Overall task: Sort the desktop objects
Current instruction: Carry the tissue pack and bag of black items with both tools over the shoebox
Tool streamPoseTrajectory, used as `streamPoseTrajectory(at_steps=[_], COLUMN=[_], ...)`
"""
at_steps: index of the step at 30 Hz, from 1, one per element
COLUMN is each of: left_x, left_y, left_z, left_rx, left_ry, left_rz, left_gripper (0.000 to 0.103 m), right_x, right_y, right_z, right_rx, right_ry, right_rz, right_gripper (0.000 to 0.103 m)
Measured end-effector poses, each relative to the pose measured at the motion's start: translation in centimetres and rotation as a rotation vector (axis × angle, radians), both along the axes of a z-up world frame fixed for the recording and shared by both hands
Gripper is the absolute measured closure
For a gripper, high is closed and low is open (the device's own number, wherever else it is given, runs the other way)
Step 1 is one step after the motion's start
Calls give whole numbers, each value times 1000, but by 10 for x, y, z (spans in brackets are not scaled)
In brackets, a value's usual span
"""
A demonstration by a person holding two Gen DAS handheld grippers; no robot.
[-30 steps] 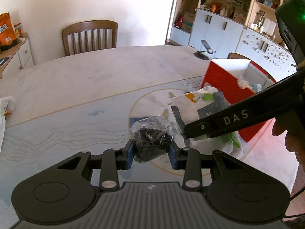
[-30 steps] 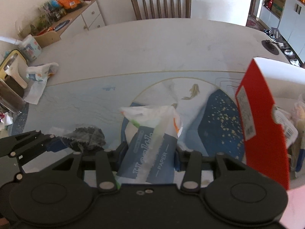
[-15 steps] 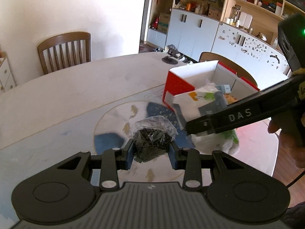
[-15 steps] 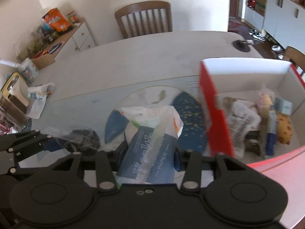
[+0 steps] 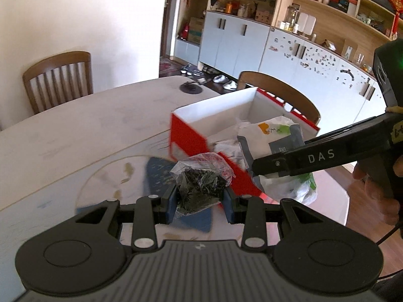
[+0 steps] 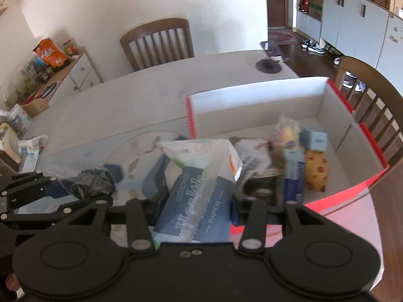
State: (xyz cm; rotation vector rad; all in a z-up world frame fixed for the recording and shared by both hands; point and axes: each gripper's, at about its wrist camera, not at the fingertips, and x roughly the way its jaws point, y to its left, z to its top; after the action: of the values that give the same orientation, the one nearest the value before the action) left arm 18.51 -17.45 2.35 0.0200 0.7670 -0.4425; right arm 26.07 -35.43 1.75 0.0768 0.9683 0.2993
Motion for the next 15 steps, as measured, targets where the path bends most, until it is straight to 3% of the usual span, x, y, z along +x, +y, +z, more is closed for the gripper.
streamPoseTrajectory(at_steps=[15], left_x=[46], left_y=[-89], left_z=[-5], left_rx=[14], left_ry=[48], left_rz=[-85], left_gripper=[68], right_x=[32], right_y=[-87], right_z=[-1], right_rx=[-2], right_ry=[-26], right_rz=[-51], right_gripper=[57])
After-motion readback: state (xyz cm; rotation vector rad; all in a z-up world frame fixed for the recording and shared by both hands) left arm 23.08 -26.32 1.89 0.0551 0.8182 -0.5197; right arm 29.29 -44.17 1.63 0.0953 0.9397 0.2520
